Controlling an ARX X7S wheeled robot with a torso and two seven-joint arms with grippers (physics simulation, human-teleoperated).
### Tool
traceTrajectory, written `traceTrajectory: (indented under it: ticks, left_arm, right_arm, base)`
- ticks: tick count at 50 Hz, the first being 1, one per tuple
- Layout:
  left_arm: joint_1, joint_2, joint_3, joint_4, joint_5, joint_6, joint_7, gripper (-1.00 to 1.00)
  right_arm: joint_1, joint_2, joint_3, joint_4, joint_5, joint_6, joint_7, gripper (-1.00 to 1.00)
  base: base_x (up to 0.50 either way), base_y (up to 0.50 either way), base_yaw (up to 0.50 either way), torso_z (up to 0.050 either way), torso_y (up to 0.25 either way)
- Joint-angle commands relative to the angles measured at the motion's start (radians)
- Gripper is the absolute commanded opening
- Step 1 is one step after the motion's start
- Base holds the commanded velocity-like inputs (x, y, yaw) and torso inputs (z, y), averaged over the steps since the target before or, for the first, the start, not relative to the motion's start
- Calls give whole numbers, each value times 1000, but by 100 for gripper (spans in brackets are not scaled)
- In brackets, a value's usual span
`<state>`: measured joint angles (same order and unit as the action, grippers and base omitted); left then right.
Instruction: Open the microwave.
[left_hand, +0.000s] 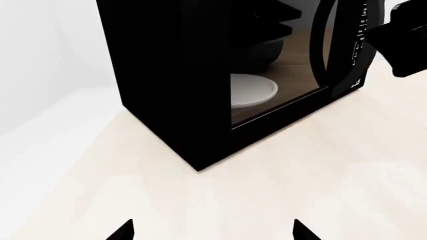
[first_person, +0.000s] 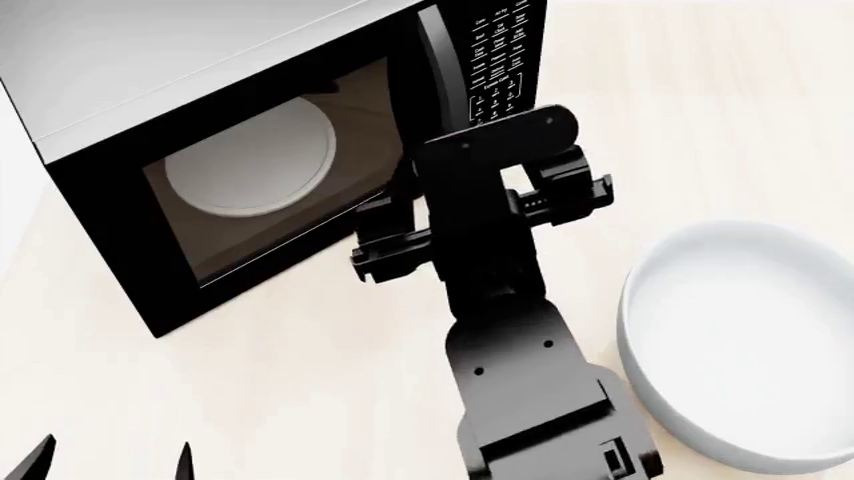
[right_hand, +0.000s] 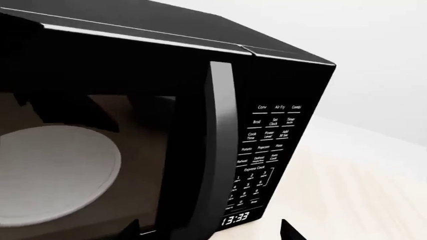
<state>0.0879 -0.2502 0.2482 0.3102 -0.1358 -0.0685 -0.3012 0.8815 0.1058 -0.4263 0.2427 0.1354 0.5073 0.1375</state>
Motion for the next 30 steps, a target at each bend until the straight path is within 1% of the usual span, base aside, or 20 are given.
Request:
traceTrajectory:
  ticks: [1, 19, 27, 30]
  left_arm:
    - [1, -4, 5, 3, -1, 0, -7, 100]
    - [-2, -9, 13, 0, -4, 6, -14, 100]
    - [0, -12, 10, 6, -9, 9, -22, 100]
    - [-1, -13, 12, 4, -9, 9, -22, 100]
  right_arm:
    - [55, -29, -28, 124, -9, -41, 5, 100]
    - [134, -64, -40, 358, 8, -164, 17, 100]
    - [156, -61, -50, 383, 15, -173, 27, 100]
    - [176, -65, -54, 427, 13, -192, 33, 100]
  base:
    - [0, 0, 0, 0, 0]
    - [0, 0, 0, 0, 0]
    - [0, 0, 0, 0, 0]
    - [0, 0, 0, 0, 0]
